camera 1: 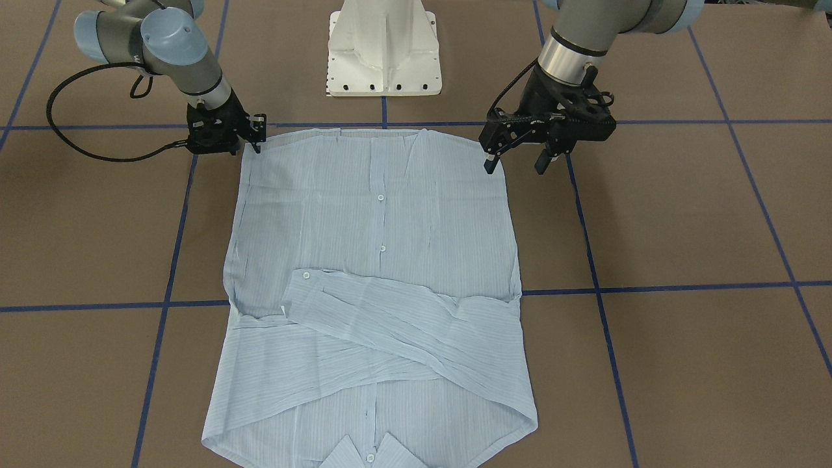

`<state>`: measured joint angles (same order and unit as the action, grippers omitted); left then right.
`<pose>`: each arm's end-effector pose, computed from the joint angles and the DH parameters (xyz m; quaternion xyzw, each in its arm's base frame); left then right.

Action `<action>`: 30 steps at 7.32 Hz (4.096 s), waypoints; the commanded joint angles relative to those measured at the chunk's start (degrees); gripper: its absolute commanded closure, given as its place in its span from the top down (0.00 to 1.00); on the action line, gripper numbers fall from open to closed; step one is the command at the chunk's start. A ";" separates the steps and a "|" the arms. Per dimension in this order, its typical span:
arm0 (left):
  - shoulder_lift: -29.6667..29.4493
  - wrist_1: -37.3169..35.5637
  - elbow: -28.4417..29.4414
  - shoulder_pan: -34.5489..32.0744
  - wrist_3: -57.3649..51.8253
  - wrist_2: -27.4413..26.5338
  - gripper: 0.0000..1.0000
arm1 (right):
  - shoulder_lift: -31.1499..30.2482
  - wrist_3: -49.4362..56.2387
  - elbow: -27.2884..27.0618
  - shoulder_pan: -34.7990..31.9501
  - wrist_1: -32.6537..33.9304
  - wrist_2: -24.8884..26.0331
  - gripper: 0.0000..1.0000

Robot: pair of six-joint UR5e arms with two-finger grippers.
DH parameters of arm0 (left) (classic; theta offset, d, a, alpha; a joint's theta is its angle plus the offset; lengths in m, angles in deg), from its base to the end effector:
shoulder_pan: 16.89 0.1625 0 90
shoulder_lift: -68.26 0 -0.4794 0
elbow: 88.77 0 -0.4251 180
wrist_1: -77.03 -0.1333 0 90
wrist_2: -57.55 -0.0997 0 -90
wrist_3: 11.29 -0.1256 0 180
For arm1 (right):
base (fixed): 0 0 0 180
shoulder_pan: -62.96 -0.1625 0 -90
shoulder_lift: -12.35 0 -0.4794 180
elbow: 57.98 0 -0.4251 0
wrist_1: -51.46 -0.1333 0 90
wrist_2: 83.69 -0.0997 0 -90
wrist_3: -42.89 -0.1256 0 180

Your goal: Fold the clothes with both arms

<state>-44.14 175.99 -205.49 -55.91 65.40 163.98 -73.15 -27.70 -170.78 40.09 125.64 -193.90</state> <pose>0.4169 -0.4637 0.2634 0.0997 0.4863 -0.1249 0.8591 -0.4891 -0.3039 0.4633 -0.0217 -0.3963 -0.0368 0.9171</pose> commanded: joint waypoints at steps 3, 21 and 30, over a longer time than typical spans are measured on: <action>0.16 0.00 0.00 -0.01 0.04 -0.09 0.99 | -0.02 0.10 0.03 0.02 0.09 -1.05 0.50; 4.02 1.14 -1.31 9.35 12.90 -2.18 0.99 | 1.21 -0.60 -1.37 -3.49 -0.09 -2.99 0.00; 6.40 0.70 5.28 19.95 18.05 -10.72 0.84 | 1.39 -0.60 -2.96 -4.90 -0.09 -2.72 0.00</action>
<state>-37.79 176.70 -200.59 -36.24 83.47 153.32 -71.75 -28.30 -173.83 35.18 125.55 -196.63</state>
